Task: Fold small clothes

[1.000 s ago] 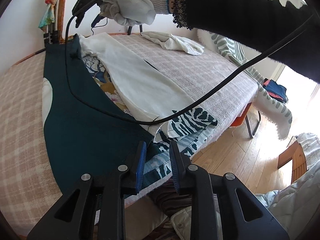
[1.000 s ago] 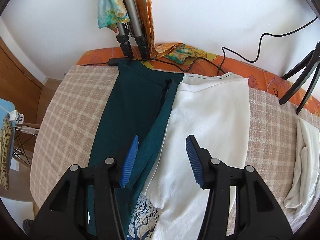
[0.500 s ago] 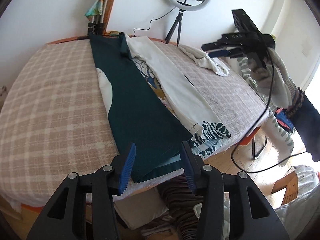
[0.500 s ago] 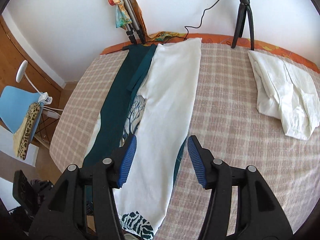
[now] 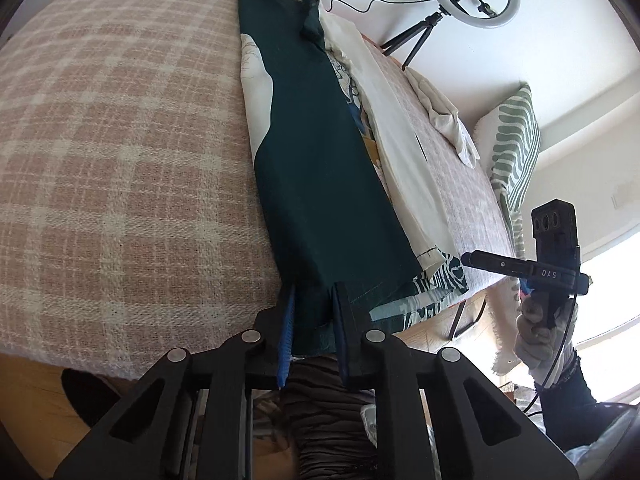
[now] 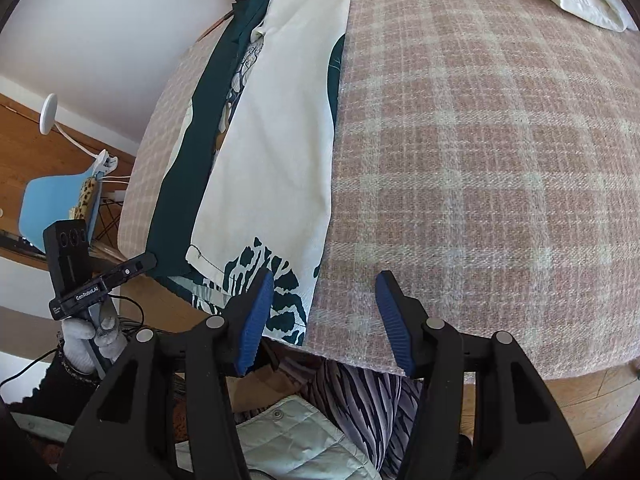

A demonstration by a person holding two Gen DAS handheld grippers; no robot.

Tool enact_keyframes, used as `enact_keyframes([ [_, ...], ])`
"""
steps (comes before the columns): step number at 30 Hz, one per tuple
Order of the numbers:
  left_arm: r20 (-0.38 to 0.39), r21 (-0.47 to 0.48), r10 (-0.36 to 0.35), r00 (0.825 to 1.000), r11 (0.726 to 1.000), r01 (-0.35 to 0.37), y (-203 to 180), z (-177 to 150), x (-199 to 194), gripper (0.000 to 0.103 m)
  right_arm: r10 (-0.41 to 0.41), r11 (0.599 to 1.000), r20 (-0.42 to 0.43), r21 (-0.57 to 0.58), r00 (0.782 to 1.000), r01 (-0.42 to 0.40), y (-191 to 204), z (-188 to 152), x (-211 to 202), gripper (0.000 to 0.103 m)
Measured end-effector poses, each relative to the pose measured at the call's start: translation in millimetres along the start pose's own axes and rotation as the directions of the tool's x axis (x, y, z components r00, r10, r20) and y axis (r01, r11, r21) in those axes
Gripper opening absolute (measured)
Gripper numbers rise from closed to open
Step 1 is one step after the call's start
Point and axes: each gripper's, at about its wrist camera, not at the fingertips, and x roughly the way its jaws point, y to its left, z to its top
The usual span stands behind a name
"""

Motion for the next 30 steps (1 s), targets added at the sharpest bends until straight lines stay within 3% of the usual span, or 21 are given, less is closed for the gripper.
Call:
enact_keyframes([
  [3, 0.006, -0.003, -0.021, 1.0, 1.0, 0.021, 2, 2, 0, 0.003, -0.031, 0.998, -0.004, -0.061, 1.0, 0.031, 12, -1, 6, 0.048],
  [4, 0.012, 0.003, -0.017, 1.0, 1.0, 0.017, 1, 2, -1, 0.002, -0.028, 0.996, -0.016, -0.08, 0.999, 0.027, 15, -1, 9, 0.019],
  [5, 0.019, 0.01, -0.013, 1.0, 1.0, 0.013, 0, 2, -4, 0.002, -0.014, 0.997, -0.042, -0.081, 0.999, 0.011, 17, -1, 13, 0.003],
  [9, 0.051, 0.031, -0.011, 0.999, 0.999, 0.009, -3, -1, -22, 0.001, -0.041, 0.994, -0.035, -0.099, 0.999, 0.037, 17, -2, 11, 0.003],
  [19, 0.02, 0.044, -0.011, 1.0, 0.999, 0.01, -6, 4, -9, 0.001, 0.105, 0.994, -0.01, 0.011, 0.994, -0.105, -5, -1, 10, 0.003],
  [24, 0.057, 0.039, -0.027, 0.998, 0.999, 0.025, -9, 22, -21, 0.001, 0.216, 0.972, 0.056, 0.082, 0.975, -0.22, -18, 14, -9, 0.003],
  [30, 0.116, 0.034, -0.044, 0.992, 0.999, 0.04, -10, 56, -27, 0.001, 0.236, 0.966, 0.112, 0.08, 0.965, -0.246, -12, 42, -20, 0.003],
])
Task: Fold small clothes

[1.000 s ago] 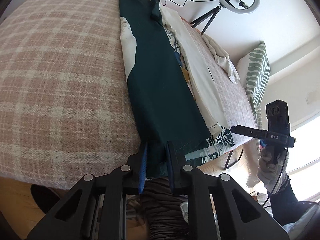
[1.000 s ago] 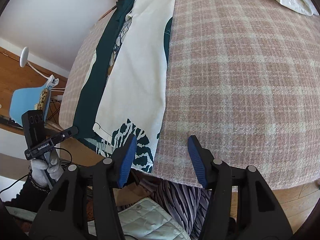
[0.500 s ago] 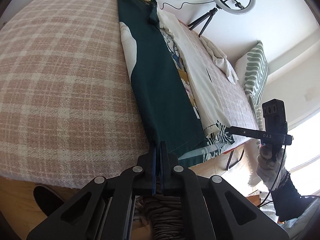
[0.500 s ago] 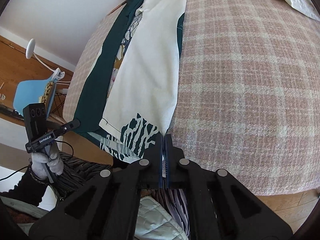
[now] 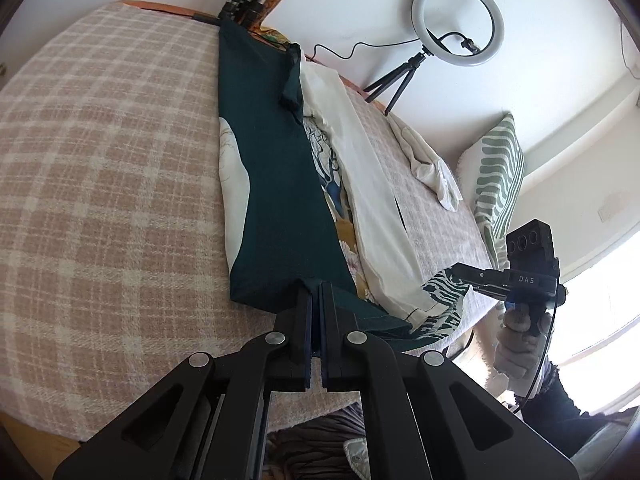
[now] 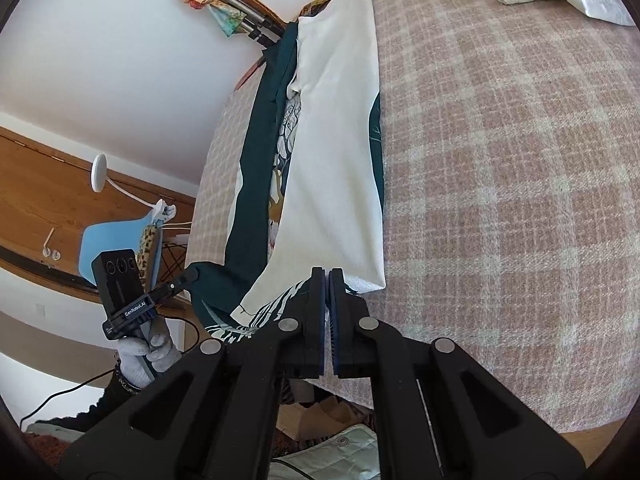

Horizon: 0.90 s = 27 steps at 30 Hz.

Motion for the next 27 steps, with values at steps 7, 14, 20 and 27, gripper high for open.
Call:
enact_keyframes([
  [7, 0.049, 0.038, 0.026, 0.998, 0.999, -0.027, -3, 41, 12, 0.001, -0.033, 0.999, 0.05, 0.003, 0.998, 0.032, 9, 49, 7, 0.003],
  [14, 0.077, 0.03, 0.065, 0.995, 0.997, -0.067, 14, 84, 32, 0.001, -0.088, 0.995, 0.069, 0.041, 0.994, 0.085, 6, 106, 31, 0.003],
  [20, 0.083, 0.015, 0.099, 0.992, 0.995, -0.101, 32, 108, 53, 0.001, -0.155, 0.987, 0.051, 0.061, 0.987, 0.152, -3, 138, 59, 0.003],
  [27, 0.08, 0.002, 0.129, 0.988, 0.992, -0.13, 48, 124, 71, 0.001, -0.218, 0.975, 0.034, 0.05, 0.975, 0.216, -5, 163, 83, 0.003],
])
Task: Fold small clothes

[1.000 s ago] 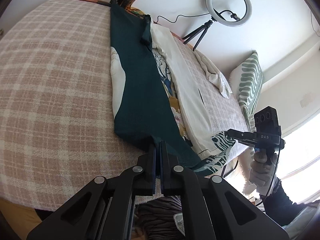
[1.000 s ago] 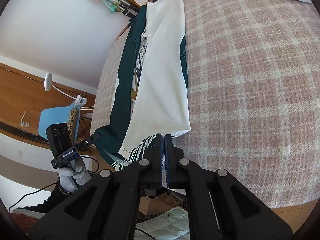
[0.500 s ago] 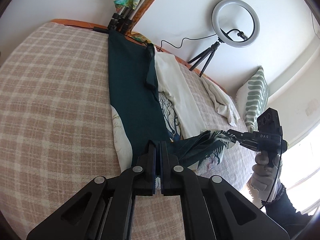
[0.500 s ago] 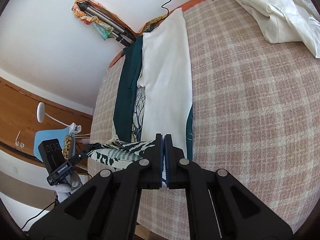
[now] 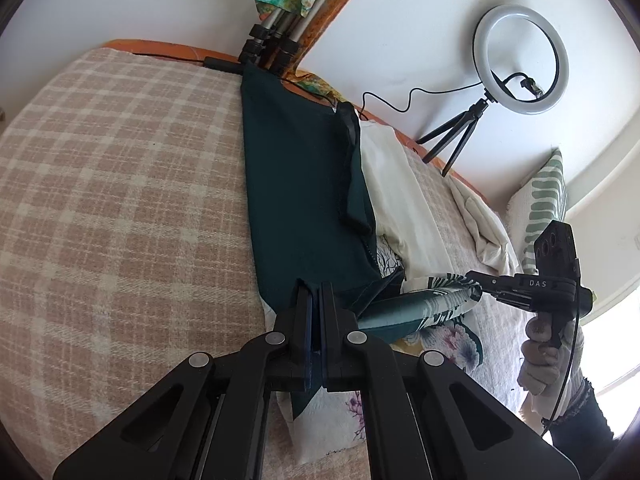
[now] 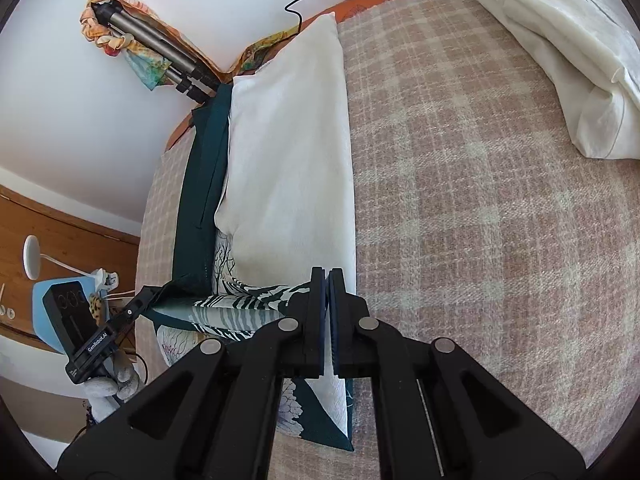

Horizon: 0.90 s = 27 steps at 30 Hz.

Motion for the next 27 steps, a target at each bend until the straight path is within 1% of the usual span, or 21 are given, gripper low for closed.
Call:
enact_keyframes([
  [3, 0.004, 0.009, 0.005, 1.0, 1.0, -0.005, 3, 4, 6, 0.001, -0.045, 0.999, 0.001, -0.008, 0.999, 0.045, -1, 7, 6, 0.003],
  [5, 0.013, 0.014, 0.006, 1.0, 1.0, -0.006, 3, 7, 5, 0.006, -0.051, 0.999, 0.008, 0.0, 0.999, 0.051, -4, 12, 5, 0.003],
  [6, 0.016, 0.013, 0.012, 1.0, 1.0, -0.012, 3, 9, 4, 0.015, -0.049, 0.999, 0.017, 0.001, 0.999, 0.049, -5, 14, 2, 0.004],
  [7, 0.02, 0.014, 0.024, 1.0, 1.0, -0.024, 2, 10, 1, 0.028, -0.044, 0.999, 0.026, -0.002, 0.999, 0.044, -6, 16, -2, 0.006],
  [9, 0.062, 0.021, 0.031, 0.998, 0.999, -0.032, 1, 13, -8, 0.036, -0.043, 0.999, 0.058, -0.023, 0.997, 0.044, -4, 16, -14, 0.009],
  [11, 0.096, 0.041, 0.034, 0.995, 0.998, -0.039, -1, 15, -18, 0.037, -0.03, 0.996, 0.073, -0.077, 0.997, 0.035, 4, 10, -25, 0.01],
  [13, 0.092, 0.081, 0.021, 0.996, 0.996, -0.029, -5, 13, -24, 0.037, -0.011, 0.99, 0.063, -0.137, 0.998, 0.019, 14, -1, -30, 0.01],
  [14, 0.079, 0.108, 0.023, 0.997, 0.994, -0.032, -7, 11, -25, 0.037, -0.015, 0.986, 0.053, -0.165, 0.999, 0.023, 18, -6, -29, 0.01],
  [16, 0.062, 0.151, 0.056, 0.997, 0.986, -0.064, -10, 8, -23, 0.037, -0.063, 0.974, 0.051, -0.216, 0.997, 0.072, 26, -15, -26, 0.01],
  [18, 0.046, 0.169, 0.063, 0.997, 0.983, -0.07, -10, 8, -20, 0.037, -0.102, 0.96, 0.054, -0.256, 0.993, 0.112, 30, -18, -20, 0.01],
  [19, 0.041, 0.169, 0.07, 0.997, 0.983, -0.076, -9, 9, -18, 0.036, -0.107, 0.958, 0.052, -0.261, 0.993, 0.117, 30, -17, -17, 0.013],
  [20, 0.04, 0.167, 0.071, 0.997, 0.983, -0.077, -8, 12, -17, 0.036, -0.112, 0.959, 0.051, -0.258, 0.992, 0.122, 29, -14, -14, 0.021],
  [21, 0.041, 0.166, 0.074, 0.996, 0.983, -0.08, -7, 15, -15, 0.037, -0.112, 0.96, 0.055, -0.25, 0.992, 0.123, 28, -12, -13, 0.026],
  [22, 0.041, 0.168, 0.083, 0.996, 0.982, -0.089, -6, 19, -13, 0.037, -0.108, 0.962, 0.063, -0.245, 0.992, 0.12, 27, -8, -12, 0.035],
  [23, 0.043, 0.172, 0.089, 0.995, 0.98, -0.095, -6, 24, -12, 0.037, -0.106, 0.962, 0.071, -0.244, 0.992, 0.12, 27, -3, -12, 0.039],
  [27, 0.03, 0.189, 0.102, 0.994, 0.976, -0.106, -1, 49, 0, 0.037, -0.123, 0.953, 0.104, -0.264, 0.987, 0.146, 29, 22, -9, 0.046],
])
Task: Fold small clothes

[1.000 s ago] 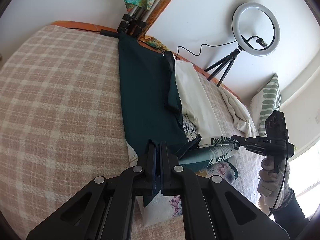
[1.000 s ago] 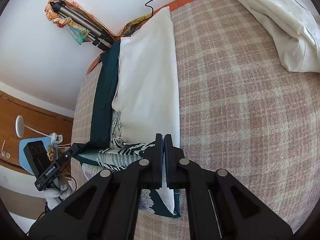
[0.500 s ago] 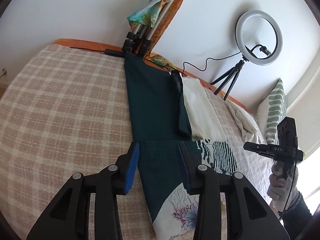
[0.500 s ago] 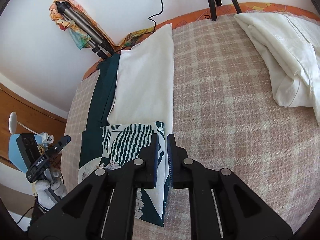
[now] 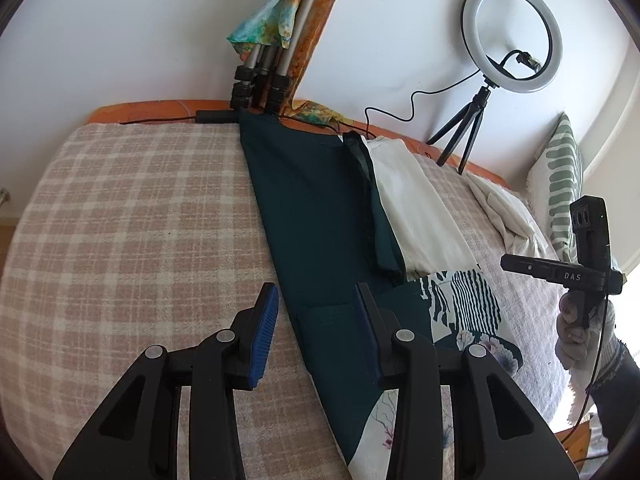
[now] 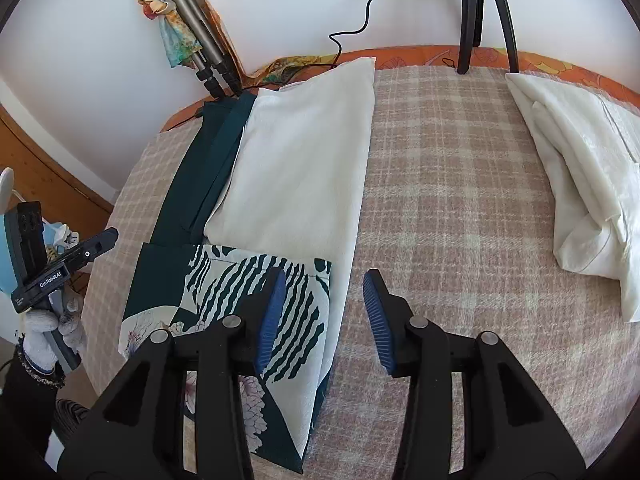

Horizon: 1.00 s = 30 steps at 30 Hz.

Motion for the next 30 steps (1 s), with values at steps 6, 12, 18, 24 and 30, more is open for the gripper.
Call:
enact_keyframes([
  [6, -0.025, -0.021, 0.011, 1.0, 1.0, -0.012, 23, 43, 37, 0.037, -0.032, 0.999, -0.007, 0.025, 0.999, 0.032, -22, 45, 27, 0.049],
  [12, -0.02, -0.056, 0.041, 0.999, 0.998, -0.042, 51, 83, 79, 0.037, -0.03, 0.998, -0.018, 0.061, 0.999, 0.032, -43, 91, 60, 0.049],
  [18, -0.029, -0.033, 0.079, 0.996, 0.996, -0.08, 65, 111, 118, 0.037, -0.026, 0.997, -0.019, 0.066, 0.999, 0.027, -49, 126, 90, 0.049],
  [24, -0.003, -0.043, 0.093, 0.996, 0.995, -0.093, 72, 130, 141, 0.037, -0.039, 0.999, -0.01, 0.033, 0.999, 0.039, -44, 154, 110, 0.049],
  [30, 0.022, -0.036, 0.112, 0.993, 0.993, -0.111, 71, 143, 152, 0.037, -0.062, 0.998, 0.001, 0.008, 0.998, 0.062, -41, 180, 125, 0.049],
])
